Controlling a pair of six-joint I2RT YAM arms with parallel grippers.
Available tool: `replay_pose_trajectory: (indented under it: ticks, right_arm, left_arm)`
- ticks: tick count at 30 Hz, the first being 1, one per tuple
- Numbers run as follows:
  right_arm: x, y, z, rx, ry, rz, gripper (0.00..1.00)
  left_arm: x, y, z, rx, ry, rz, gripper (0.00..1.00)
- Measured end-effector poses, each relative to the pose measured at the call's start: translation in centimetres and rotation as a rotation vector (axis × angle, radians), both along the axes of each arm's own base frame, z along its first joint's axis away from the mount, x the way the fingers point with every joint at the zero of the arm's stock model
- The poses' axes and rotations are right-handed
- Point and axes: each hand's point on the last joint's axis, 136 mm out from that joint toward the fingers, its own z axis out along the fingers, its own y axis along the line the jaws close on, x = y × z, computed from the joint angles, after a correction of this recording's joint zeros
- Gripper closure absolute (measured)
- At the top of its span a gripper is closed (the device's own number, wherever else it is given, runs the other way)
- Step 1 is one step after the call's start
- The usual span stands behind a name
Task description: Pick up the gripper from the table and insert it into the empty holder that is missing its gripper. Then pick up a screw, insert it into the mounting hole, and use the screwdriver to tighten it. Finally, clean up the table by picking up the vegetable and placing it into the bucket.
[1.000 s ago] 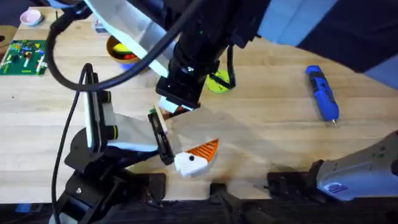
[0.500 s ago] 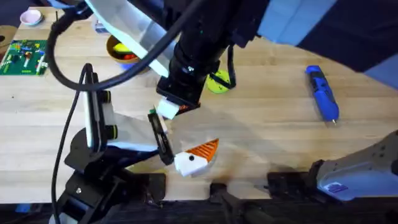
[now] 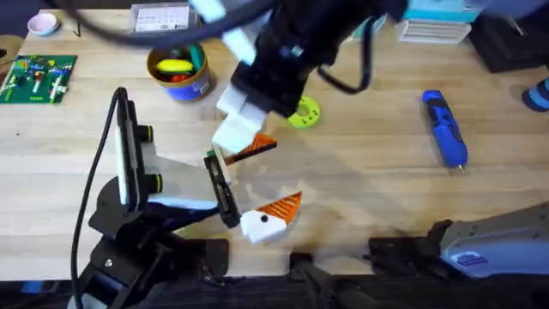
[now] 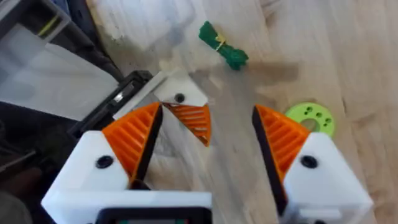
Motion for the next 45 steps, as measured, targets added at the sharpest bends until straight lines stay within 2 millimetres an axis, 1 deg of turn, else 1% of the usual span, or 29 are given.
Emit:
replay_pose_trajectory:
  ticks: [5, 8, 11, 12, 19, 22, 27, 40, 41, 43, 44, 45]
  right_arm:
    - [2.6, -2.9, 2.8, 0.059, -0.052, -0.101, 0.061]
    - [4.2, -5.0, 3.9, 0.078, -0.073, -0.170, 0.059]
    - [5.7, -6.9, 4.4, 0.087, -0.088, -0.235, 0.060]
    - [6.8, -8.4, 4.8, 0.092, -0.097, -0.284, 0.058]
    - [8.2, -11.2, 5.8, 0.107, -0.123, -0.369, 0.057]
    - [8.6, -11.9, 6.0, 0.109, -0.128, -0.391, 0.057]
    - [9.0, -12.4, 6.0, 0.108, -0.129, -0.408, 0.056]
    - [9.0, -12.5, 6.0, 0.107, -0.129, -0.411, 0.053]
    - [9.0, -12.5, 6.0, 0.107, -0.129, -0.411, 0.054]
    - [9.0, -12.5, 6.0, 0.108, -0.129, -0.411, 0.053]
    - [9.0, -12.5, 6.0, 0.108, -0.129, -0.411, 0.053]
    - [9.0, -12.5, 6.0, 0.107, -0.129, -0.411, 0.053]
  left_arm:
    - [0.0, 0.0, 0.0, 0.000, 0.000, 0.000, 0.008]
    - [0.0, 0.0, 0.0, 0.000, 0.000, 0.000, 0.008]
    - [0.0, 0.0, 0.0, 0.000, 0.000, 0.000, 0.008]
    - [0.0, 0.0, 0.0, 0.000, -0.001, 0.000, 0.008]
    - [0.0, 0.0, 0.0, 0.000, 0.000, 0.000, 0.008]
    - [0.0, 0.0, 0.0, 0.000, 0.000, 0.000, 0.008]
    - [0.0, 0.0, 0.0, 0.000, -0.001, 0.002, 0.008]
    - [0.1, 0.0, 0.0, 0.000, -0.001, 0.003, 0.013]
    - [0.1, 0.0, 0.0, 0.000, -0.002, 0.004, 0.092]
    - [0.1, 0.0, 0.0, 0.001, -0.004, 0.004, 0.302]
    - [0.1, 0.0, 0.0, 0.001, -0.003, 0.004, 0.464]
    - [0.1, 0.0, 0.0, 0.001, -0.004, 0.004, 0.602]
